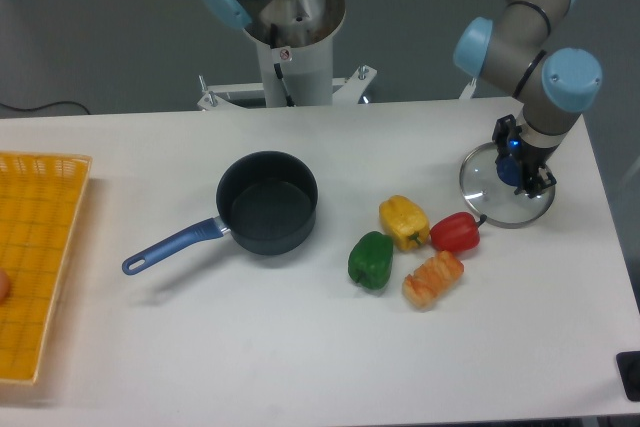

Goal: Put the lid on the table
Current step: 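Lower the glass lid flat onto the table surface, then open the gripper to release the lid knob and raise it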

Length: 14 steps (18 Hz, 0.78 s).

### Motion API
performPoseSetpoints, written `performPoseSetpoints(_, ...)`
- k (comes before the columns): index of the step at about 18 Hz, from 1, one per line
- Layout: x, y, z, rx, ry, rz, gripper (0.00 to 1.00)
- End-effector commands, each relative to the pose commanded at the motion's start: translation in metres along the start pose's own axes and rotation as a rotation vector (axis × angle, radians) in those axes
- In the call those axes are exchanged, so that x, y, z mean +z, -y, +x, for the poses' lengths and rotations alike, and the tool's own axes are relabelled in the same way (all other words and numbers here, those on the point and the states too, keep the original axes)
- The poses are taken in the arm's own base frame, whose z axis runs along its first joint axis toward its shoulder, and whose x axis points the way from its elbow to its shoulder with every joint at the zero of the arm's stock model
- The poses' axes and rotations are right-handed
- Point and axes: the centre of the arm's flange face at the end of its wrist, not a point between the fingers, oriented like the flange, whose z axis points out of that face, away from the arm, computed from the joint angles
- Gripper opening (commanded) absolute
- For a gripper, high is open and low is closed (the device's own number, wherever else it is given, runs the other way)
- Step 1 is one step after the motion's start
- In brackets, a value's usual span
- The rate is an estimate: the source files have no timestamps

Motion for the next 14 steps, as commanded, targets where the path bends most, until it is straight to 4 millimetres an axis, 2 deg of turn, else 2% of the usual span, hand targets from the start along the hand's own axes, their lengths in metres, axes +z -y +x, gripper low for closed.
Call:
performPoseSetpoints(8, 0.0008, -0.0001, -0.0002, 0.000, 0.000, 0.000, 0.61)
performPoseSetpoints(9, 0.0017, -0.0001, -0.0003, 0.000, -0.001, 0.001, 0.64)
performPoseSetpoints(11, 0.0011, -0.0004, -0.0008, 0.002, 0.000, 0.000, 0.81)
performPoseSetpoints(14, 0.0012, -0.0003, -0.0006, 0.002, -0.001, 0.001, 0.99)
